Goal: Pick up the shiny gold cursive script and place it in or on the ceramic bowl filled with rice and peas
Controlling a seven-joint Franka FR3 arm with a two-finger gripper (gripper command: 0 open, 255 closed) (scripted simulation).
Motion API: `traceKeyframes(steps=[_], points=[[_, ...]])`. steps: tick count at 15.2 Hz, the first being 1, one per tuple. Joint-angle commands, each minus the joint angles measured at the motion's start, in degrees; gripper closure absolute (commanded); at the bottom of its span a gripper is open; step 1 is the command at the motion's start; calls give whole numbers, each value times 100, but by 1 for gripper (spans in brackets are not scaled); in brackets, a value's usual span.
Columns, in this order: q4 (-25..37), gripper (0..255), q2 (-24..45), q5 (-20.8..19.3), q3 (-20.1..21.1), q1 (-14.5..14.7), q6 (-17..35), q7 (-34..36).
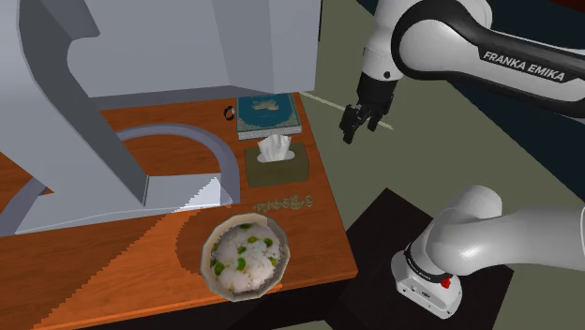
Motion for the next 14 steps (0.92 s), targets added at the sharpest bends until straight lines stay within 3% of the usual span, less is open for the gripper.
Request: traceKeyframes(steps=[1, 14], points=[[0, 0, 0, 0, 0, 0, 0, 0], [-807, 0, 1093, 1162, 739, 743, 2018, 52]])
